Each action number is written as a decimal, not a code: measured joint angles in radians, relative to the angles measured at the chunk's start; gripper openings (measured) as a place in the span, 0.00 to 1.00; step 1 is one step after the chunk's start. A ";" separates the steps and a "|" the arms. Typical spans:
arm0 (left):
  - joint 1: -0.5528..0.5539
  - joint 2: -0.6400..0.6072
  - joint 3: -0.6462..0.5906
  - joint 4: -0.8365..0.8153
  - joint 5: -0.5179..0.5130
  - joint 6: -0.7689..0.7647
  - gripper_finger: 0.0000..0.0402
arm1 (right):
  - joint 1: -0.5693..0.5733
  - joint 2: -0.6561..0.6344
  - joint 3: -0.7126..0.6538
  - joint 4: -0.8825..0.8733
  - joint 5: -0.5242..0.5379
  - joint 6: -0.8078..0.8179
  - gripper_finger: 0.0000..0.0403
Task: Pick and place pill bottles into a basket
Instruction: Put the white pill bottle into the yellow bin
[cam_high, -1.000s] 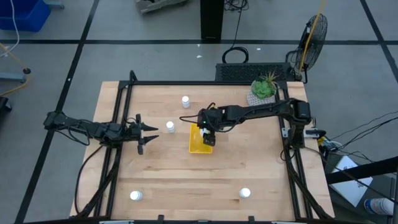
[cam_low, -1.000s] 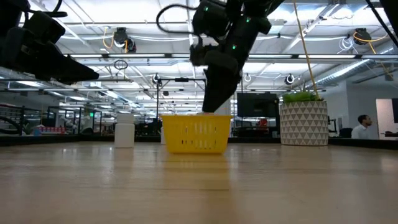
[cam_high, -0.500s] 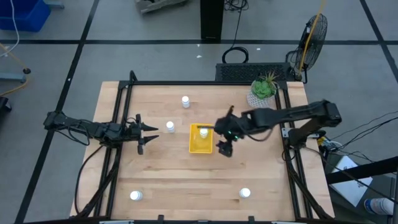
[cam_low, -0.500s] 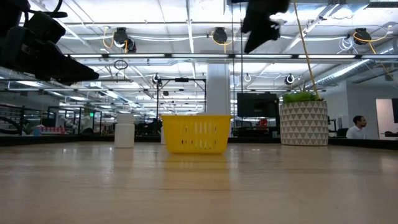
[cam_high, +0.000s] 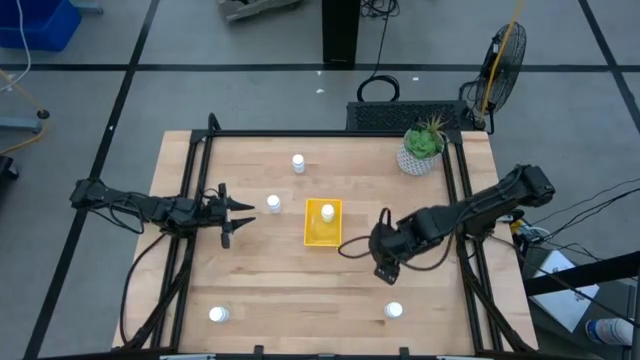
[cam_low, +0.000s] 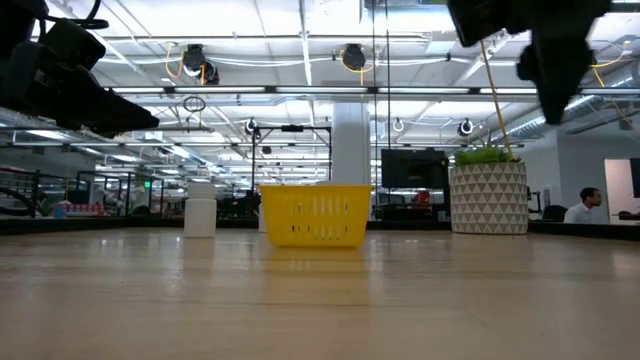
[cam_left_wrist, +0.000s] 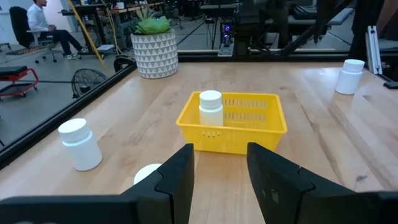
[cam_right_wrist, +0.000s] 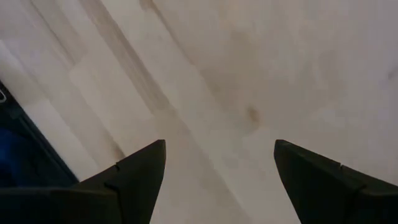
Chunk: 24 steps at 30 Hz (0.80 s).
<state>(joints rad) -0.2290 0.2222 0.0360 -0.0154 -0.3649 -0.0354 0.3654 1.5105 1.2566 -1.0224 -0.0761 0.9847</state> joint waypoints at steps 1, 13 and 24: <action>0.000 0.000 0.000 0.000 0.000 0.000 0.38 | 0.012 0.000 -0.015 0.013 -0.014 0.032 0.73; 0.000 0.000 0.000 0.000 0.000 0.003 0.38 | 0.199 0.002 -0.044 0.158 -0.026 0.383 0.73; 0.000 0.000 0.000 0.000 0.000 -0.012 0.38 | 0.306 0.009 -0.044 0.183 0.045 0.571 0.73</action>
<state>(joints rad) -0.2291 0.2222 0.0360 -0.0154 -0.3649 -0.0469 0.6713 1.5192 1.2125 -0.8398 -0.0315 1.5557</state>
